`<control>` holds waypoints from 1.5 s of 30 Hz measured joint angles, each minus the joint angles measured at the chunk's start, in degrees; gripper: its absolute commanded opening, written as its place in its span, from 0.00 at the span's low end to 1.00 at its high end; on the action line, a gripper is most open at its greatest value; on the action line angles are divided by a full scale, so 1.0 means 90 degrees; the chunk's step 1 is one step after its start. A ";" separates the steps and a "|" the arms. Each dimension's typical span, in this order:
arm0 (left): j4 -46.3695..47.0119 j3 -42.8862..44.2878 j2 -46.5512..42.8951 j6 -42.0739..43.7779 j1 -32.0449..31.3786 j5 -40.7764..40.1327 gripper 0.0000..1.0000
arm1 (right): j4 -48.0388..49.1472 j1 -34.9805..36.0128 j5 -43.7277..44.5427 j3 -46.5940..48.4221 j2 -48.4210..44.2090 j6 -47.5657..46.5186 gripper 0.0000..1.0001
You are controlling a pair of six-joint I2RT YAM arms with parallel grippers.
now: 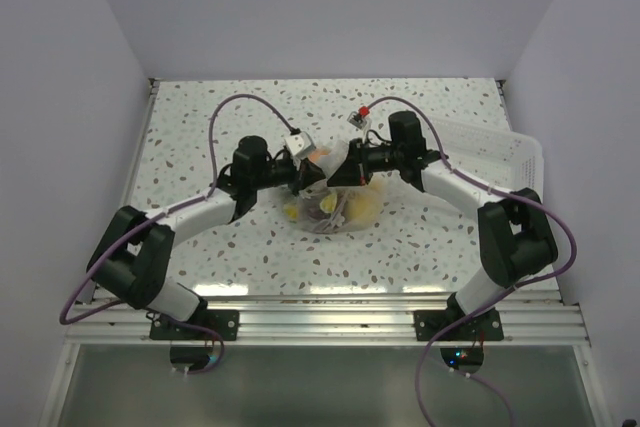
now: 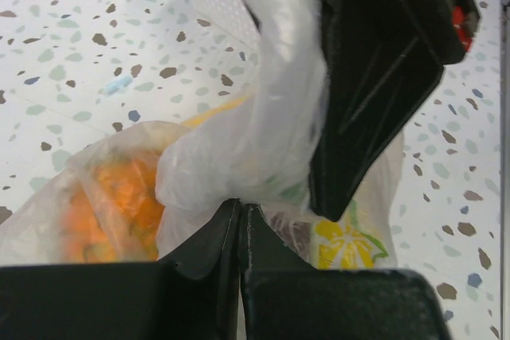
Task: Place the fake fruits into the plastic bag and tie a complex knot
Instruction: Tie the plastic bag at the center of the board.
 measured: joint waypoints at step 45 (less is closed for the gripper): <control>0.0750 -0.0114 0.0338 -0.0248 -0.0063 0.0039 0.00 | 0.1372 -0.0240 -0.0219 -0.0180 0.0175 0.1297 0.00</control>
